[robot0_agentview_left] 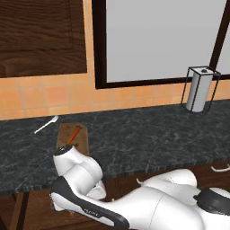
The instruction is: Place the appropriate cutting tool for cutting the carrot skin on the cutting board.
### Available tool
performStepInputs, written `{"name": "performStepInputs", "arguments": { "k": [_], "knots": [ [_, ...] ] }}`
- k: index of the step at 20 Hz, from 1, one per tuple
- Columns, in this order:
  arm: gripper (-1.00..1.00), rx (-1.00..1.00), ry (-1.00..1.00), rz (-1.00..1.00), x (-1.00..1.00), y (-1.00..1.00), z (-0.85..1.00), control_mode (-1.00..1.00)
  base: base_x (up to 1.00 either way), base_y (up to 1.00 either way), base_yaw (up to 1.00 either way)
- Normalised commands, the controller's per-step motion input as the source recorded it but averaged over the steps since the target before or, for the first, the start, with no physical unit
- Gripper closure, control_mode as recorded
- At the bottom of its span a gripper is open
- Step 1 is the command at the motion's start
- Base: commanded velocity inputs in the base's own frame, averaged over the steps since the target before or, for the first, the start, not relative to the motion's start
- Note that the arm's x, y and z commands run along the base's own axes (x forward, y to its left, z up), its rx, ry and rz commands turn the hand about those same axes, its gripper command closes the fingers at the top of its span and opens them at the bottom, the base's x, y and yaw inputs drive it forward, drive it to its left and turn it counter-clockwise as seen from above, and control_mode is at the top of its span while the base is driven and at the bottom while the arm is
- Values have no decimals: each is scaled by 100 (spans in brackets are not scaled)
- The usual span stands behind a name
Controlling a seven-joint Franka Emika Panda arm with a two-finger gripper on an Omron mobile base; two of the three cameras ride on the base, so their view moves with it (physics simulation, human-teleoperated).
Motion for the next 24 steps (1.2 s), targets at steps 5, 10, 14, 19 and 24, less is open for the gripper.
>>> {"name": "performStepInputs", "arguments": {
  "k": [5, 10, 14, 19, 24],
  "knots": [
    [-100, -2, 0, 0, 7, 0, -29, -100, 0, 0, 0],
    [-100, -2, 0, 0, 17, 16, -31, -100, 0, 0, 0],
    [-100, -3, 0, 0, 38, 35, -24, -100, 0, 0, 0],
    [-100, -4, 0, 0, 8, 44, -43, -100, 0, 0, 0],
    [-100, -5, 0, 0, 20, 39, -33, -100, 0, 0, 0]
  ]
}}
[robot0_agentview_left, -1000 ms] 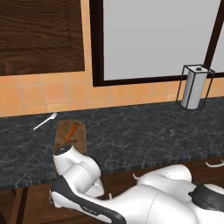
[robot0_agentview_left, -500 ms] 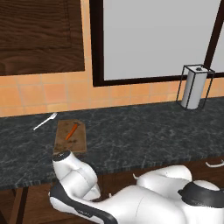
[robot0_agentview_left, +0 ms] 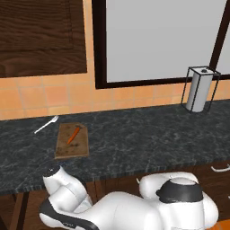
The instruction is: Place the appropriate cutting tool for cutting the carrot skin on the cutting board.
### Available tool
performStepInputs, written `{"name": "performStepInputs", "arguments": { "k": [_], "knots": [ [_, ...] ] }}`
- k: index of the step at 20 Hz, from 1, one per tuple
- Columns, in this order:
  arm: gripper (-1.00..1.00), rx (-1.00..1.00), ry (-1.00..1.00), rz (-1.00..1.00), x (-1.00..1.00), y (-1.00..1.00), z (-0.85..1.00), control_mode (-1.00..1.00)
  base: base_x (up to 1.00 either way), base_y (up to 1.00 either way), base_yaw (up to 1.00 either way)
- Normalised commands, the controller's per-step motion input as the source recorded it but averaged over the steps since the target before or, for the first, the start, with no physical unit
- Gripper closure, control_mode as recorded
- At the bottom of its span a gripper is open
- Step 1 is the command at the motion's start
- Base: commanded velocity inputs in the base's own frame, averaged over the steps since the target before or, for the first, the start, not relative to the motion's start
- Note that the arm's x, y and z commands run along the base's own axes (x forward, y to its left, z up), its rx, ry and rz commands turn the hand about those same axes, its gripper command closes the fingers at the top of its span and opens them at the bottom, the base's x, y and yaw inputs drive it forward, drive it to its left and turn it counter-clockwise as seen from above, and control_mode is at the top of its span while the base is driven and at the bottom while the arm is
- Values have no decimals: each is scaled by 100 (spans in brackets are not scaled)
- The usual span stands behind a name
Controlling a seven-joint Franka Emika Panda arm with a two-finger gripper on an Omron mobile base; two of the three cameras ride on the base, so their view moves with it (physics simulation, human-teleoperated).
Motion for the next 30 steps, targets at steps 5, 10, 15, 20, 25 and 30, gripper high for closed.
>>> {"name": "performStepInputs", "arguments": {
  "k": [5, 10, 15, 20, 25, 30],
  "knots": [
    [-100, -4, 0, 2, 0, 29, -30, -100, 0, 0, 0],
    [-100, -3, 2, 4, -1, 19, -36, -100, 0, 0, 0],
    [-100, 0, 13, 4, -2, 5, -37, -100, 0, 0, 0],
    [-100, 0, 19, 4, -17, 12, -36, -100, 0, 0, 0],
    [-100, 0, 21, 1, -58, 41, -35, -100, 0, 0, 0],
    [-100, 0, 12, 0, -66, 45, -14, -100, 0, 0, 0]
  ]
}}
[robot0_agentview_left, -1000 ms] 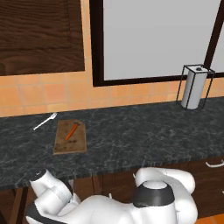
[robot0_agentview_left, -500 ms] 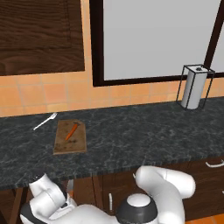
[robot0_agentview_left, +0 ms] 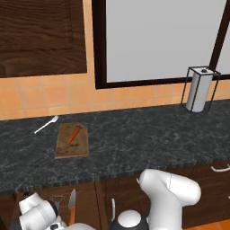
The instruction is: Place the appropriate cutting tool for cutting the carrot skin on the cutting board.
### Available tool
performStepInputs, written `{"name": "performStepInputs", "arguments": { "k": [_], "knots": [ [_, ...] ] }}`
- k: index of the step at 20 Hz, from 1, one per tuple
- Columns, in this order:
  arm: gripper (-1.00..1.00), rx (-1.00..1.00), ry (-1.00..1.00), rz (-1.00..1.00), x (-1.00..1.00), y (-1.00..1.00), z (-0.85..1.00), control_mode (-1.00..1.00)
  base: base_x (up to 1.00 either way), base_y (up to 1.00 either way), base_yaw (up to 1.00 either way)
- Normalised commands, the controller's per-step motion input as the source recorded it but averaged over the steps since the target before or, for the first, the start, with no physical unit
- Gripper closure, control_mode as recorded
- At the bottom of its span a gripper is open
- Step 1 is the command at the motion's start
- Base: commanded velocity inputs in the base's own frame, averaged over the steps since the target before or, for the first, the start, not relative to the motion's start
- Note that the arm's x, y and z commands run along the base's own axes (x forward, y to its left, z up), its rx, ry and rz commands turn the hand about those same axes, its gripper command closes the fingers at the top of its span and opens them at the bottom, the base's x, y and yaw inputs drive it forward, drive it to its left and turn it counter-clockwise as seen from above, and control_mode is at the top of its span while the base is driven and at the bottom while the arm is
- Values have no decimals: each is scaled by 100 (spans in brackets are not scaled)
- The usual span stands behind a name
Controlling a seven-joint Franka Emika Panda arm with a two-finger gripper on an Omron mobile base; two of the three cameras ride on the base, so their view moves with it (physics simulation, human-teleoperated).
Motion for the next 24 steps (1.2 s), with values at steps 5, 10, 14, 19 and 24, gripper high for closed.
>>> {"name": "performStepInputs", "arguments": {
  "k": [5, 10, 14, 19, 24],
  "knots": [
    [-100, -1, 2, 0, -49, 31, -12, -100, 0, 0, 0],
    [-100, -2, -1, 0, 1, -4, 16, -100, 0, 0, 0],
    [-100, -9, -9, -4, 45, -28, 61, -100, 0, 0, 0],
    [-100, -13, -20, -15, 77, -31, 33, -100, 0, 0, 0],
    [-100, -10, -34, -22, 36, 0, 0, -100, 0, 0, 0]
  ]
}}
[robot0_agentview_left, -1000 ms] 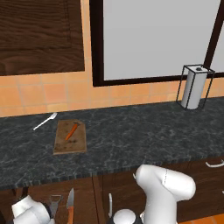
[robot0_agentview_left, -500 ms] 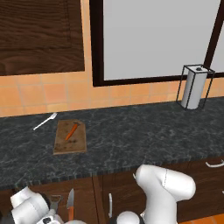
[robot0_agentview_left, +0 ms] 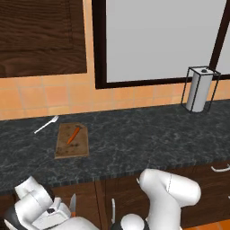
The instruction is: Place the appropriate cutting tool for cutting the carrot skin on the cutting board.
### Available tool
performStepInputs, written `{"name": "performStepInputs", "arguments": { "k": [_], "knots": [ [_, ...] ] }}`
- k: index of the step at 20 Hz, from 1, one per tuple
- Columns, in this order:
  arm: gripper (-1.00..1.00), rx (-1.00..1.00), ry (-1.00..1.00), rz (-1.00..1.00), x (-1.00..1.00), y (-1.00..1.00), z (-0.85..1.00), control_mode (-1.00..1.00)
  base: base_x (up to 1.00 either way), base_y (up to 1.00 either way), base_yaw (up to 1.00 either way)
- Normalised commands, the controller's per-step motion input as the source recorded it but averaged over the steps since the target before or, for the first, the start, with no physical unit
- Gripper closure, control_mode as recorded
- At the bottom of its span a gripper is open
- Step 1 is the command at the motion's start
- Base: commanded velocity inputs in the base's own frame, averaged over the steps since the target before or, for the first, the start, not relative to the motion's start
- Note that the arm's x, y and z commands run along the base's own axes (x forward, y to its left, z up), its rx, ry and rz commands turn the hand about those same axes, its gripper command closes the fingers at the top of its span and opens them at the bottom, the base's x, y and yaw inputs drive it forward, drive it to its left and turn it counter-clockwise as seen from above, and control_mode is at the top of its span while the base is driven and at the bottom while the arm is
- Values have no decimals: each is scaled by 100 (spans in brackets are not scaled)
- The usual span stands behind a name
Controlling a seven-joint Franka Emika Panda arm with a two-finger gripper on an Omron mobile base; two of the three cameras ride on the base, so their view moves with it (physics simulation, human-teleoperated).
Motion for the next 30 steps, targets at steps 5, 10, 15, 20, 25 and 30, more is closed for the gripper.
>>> {"name": "performStepInputs", "arguments": {
  "k": [5, 10, 15, 20, 25, 30],
  "knots": [
    [-100, -4, -47, -10, -18, 7, 0, -100, 0, 0, 0],
    [-100, 0, -29, -1, 0, -3, 0, -100, 0, 0, 0],
    [-100, 6, -12, 3, 1, -21, 0, -100, 0, 0, 0],
    [-100, 9, -6, 9, 35, -13, 0, -100, 0, 0, 0],
    [-100, 13, 0, 7, 67, 0, 2, -100, 0, 0, 0],
    [-100, 24, 4, 5, 23, 19, 0, -100, 0, 0, 0]
  ]
}}
